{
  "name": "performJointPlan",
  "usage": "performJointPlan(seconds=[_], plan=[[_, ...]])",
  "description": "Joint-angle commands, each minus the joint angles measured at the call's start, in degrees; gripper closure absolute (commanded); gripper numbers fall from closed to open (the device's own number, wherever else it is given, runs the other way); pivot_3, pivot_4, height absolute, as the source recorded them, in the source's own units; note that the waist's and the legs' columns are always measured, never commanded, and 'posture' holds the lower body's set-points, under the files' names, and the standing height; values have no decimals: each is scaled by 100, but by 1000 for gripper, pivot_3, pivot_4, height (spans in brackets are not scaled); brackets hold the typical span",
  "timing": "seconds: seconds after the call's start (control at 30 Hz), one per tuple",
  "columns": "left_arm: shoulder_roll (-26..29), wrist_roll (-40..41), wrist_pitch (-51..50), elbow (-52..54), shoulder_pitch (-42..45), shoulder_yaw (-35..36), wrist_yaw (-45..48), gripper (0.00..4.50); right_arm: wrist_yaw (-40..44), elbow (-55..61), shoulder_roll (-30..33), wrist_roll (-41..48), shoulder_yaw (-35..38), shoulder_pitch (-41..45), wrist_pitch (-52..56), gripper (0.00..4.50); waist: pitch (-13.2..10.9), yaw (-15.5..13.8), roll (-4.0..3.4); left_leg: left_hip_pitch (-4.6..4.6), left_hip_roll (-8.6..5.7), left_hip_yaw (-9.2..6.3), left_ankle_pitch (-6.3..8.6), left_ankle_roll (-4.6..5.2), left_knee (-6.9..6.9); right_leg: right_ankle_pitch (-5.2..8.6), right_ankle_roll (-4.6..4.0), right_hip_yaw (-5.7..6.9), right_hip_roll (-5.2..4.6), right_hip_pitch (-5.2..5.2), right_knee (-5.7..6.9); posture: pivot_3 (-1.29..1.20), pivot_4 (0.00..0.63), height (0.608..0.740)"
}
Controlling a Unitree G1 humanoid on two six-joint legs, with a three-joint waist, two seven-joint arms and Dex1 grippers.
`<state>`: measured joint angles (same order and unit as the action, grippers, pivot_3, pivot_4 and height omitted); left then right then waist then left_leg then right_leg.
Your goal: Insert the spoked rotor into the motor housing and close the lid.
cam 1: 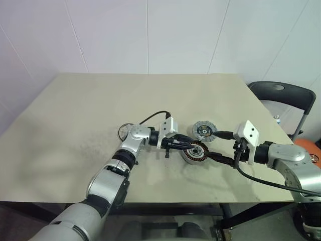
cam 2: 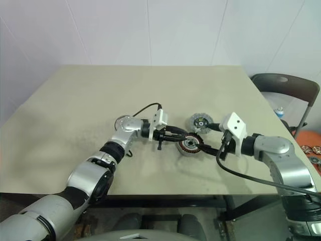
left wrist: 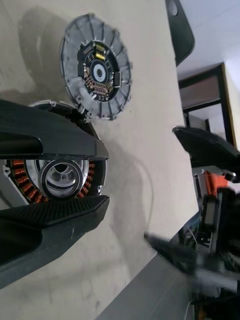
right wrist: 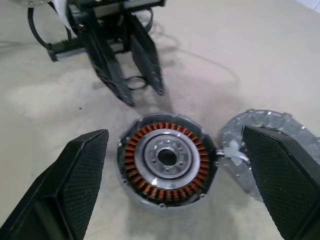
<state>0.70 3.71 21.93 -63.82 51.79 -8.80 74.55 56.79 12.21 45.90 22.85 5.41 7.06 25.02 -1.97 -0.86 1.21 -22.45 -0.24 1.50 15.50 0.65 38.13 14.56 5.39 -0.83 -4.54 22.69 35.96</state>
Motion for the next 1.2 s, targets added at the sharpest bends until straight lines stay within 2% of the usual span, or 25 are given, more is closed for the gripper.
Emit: performJointPlan(seconds=[0.03, 0.2, 0.43, 0.6, 0.73, 0.87, 1.0, 1.1, 1.2], plan=[[-67, -115, 109, -125, 201, 40, -290, 3756, -93, 254, -23, 111, 178, -25, 1, 0, 0, 3, 0, 0, 0, 0, 0, 0, 1, 0, 0, 0, 0, 0, 0, 0, 0, 740], [-107, -283, 100, -361, 307, 58, -707, 3756, -201, 365, -54, 116, 173, -96, 14, 0, -1, 10, 2, 2, 0, 1, 0, 0, 2, 0, 1, 0, 1, 0, 2, 0, 0, 740], [-100, -83, 68, -226, 406, 288, -624, 3756, -307, 446, -154, 202, 123, 83, 75, 0, -2, 5, 2, 0, 0, 1, 0, 0, 2, 0, 2, 0, 1, 0, 1, 0, 0, 740], [224, 304, -170, 502, 292, 474, 4, 3756, 15, 185, -64, 92, -192, 590, 26, 0, -2, 27, 1, 2, 2, 2, 0, 0, 2, 0, 1, 0, 2, 2, 4, 0, 0, 740], [621, 404, -411, 1066, -30, 474, 210, 3756, 508, -243, -24, -225, -750, 1438, -235, 0, -2, 51, -2, 5, 3, 1, 0, 0, 1, 0, 1, -1, 5, 2, 8, 0, 0, 740], [920, 571, -837, 1972, -597, 433, 278, 3756, 1059, -1073, -110, -983, -1532, 2204, -1169, 0, -2, 45, -2, 4, 6, 2, 0, 0, 1, -1, 2, -3, 5, 2, 6, 0, 0, 740], [1156, 760, -1363, 2958, -1112, 441, 139, 3756, 1636, -2368, -32, -2128, -2374, 3077, -2910, 0, -4, 28, -4, 1, 6, 4, 0, 0, 2, -2, 4, -5, 1, 3, 7, 0, 0, 740], [1294, 894, -1689, 3576, -1379, 464, -36, 3756, 2114, -3259, -13, -2522, -2673, 3822, -3766, 0, -6, 24, -6, 2, 4, 8, 0, 0, 3, -3, 6, -10, -5, 2, 7, 0, 0, 740], [1454, 1008, -1941, 4105, -1653, 485, -197, 3756, 2682, -3881, -36, -2567, -2761, 4556, -4054, 0, -10, 71, -14, 3, 3, 12, 0, 0, 4, -5, 8, -15, -6, 5, 9, 0, 0, 740]])
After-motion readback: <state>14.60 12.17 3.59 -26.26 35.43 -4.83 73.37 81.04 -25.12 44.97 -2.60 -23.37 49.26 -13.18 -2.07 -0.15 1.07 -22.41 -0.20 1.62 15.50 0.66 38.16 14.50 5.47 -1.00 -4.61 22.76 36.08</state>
